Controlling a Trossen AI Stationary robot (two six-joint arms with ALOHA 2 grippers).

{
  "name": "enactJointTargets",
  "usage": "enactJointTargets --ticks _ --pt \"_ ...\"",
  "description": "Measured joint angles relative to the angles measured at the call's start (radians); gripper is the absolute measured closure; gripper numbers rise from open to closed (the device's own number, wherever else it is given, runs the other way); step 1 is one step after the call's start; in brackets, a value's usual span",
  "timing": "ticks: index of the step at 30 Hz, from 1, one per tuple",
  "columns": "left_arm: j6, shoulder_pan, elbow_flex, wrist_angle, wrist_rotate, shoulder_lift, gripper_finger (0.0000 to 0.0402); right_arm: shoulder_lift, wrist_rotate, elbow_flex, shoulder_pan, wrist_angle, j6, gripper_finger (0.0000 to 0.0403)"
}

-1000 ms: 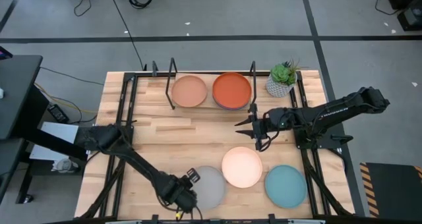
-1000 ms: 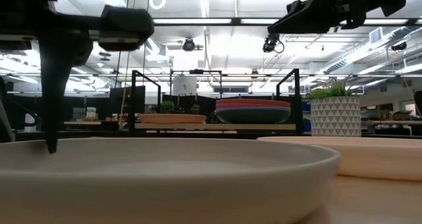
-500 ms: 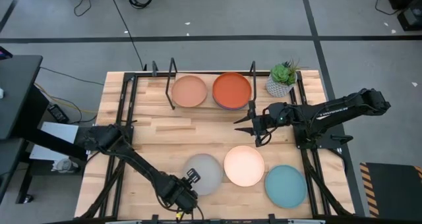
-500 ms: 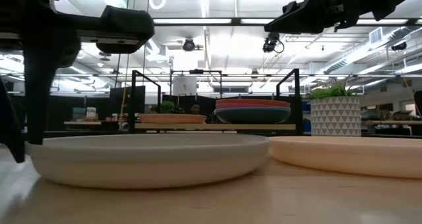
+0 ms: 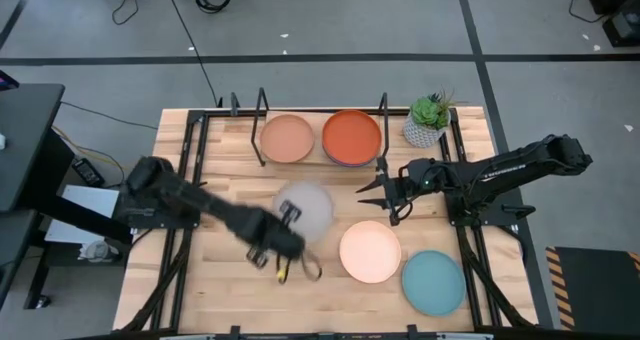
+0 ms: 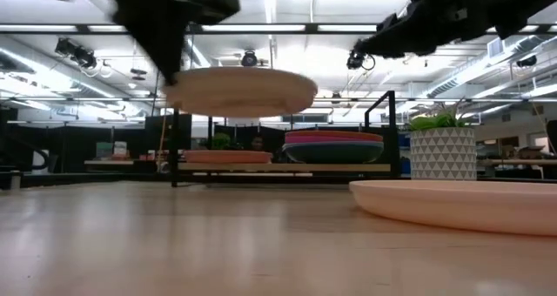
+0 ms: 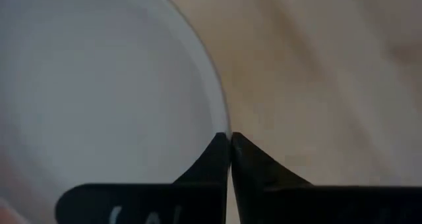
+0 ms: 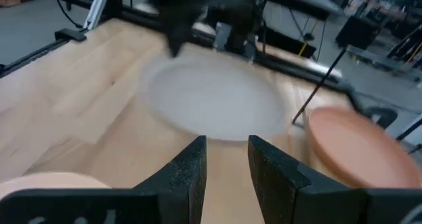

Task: Place and stack plates onto a shelf
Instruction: Stack the gray plate on top of the brown plate on the shelf

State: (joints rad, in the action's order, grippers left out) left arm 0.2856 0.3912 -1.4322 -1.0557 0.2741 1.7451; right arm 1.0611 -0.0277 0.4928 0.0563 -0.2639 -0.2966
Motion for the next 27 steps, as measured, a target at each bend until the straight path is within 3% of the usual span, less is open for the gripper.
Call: enactJointTargets --ticks 6,11,15,19,27 --pt "0.125 -0.273 0.000 0.002 -0.019 -0.086 0.0392 0.000 0.006 -0.036 0.003 -0.024 0.052 0.0285" --pt "0.145 -0.536 0.000 0.004 -0.093 -0.091 0.0392 0.000 0.009 -0.046 0.016 -0.060 0.071 0.0285" --pt "0.176 -0.687 0.000 0.080 -0.120 -0.082 0.0392 0.000 0.009 -0.046 0.036 -0.073 0.094 0.0285" --pt "0.157 -0.777 -0.001 0.119 -0.199 -0.072 0.0392 0.000 0.031 -0.046 0.056 -0.074 0.120 0.0285" --pt "0.123 -0.813 0.000 0.061 -0.201 0.012 0.0388 0.000 0.101 -0.046 0.099 -0.081 0.136 0.0285"
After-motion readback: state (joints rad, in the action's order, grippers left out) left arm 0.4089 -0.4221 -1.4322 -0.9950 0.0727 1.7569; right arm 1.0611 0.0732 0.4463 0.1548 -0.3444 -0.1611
